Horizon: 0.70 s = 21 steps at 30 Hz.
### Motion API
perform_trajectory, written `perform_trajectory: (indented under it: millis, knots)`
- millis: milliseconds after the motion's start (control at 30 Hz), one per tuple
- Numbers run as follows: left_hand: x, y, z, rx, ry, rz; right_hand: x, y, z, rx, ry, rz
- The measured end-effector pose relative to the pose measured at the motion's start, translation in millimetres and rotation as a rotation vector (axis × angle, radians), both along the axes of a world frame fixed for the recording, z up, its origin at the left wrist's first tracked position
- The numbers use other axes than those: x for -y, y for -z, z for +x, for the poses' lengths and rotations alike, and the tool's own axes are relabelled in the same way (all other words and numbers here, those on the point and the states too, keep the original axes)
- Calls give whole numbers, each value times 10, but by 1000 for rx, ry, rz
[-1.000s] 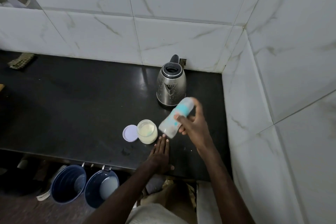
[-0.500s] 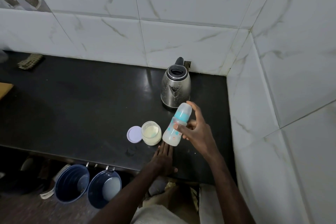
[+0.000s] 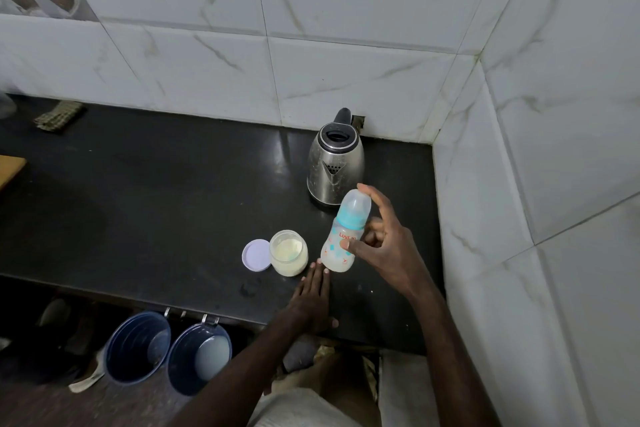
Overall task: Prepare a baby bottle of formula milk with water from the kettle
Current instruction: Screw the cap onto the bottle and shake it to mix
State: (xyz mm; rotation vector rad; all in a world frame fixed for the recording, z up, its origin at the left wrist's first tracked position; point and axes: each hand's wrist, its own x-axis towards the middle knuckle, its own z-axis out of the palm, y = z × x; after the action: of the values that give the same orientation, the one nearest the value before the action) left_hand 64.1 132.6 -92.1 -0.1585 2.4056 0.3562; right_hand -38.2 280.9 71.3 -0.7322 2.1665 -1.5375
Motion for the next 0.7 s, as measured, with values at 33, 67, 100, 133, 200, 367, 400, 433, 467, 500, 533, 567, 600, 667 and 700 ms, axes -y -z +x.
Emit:
perform_trajectory:
  millis: [33, 67, 100, 133, 200, 367, 400, 433, 467, 500, 533, 567, 600, 667, 700]
  knots:
    - [4, 12, -1, -2, -2, 2, -26, -6, -20, -11, -14, 8]
    - [6, 22, 1, -4, -3, 6, -58, -13, -31, -23, -20, 4]
    - [8, 37, 4, -7, -1, 9, -82, -7, -37, -36, 2, -18]
    - [12, 51, 9, -13, 0, 10, -93, 8, -31, -44, 60, -59]
    - [13, 70, 15, -18, -2, 12, -84, 83, 23, -6, 202, -155]
    - [14, 38, 8, 19, 18, 0, -36, 225, 141, 57, 41, 22]
    - [8, 42, 8, 15, 13, -3, -40, 229, 143, 58, 61, -11]
    - [2, 50, 16, -3, 2, -11, -33, 217, 144, 87, 139, -98]
    - [-3, 59, 27, -25, -5, -17, -15, 207, 145, 138, 258, -207]
    - [-5, 72, 33, -44, -9, -17, 16, 214, 132, 194, 389, -311]
    - [-7, 90, 41, -55, -11, -13, 48, 223, 122, 238, 505, -395]
    - [-6, 113, 45, -58, -12, -10, 77, 242, 115, 265, 582, -424]
    - [-6, 114, 42, -54, -13, -11, 95, 251, 122, 281, 591, -395]
    - [-1, 73, 19, -16, -12, -18, 112, 270, 168, 277, 418, -215]
    - [5, 56, 4, 13, -7, -13, 110, 277, 202, 255, 288, -106]
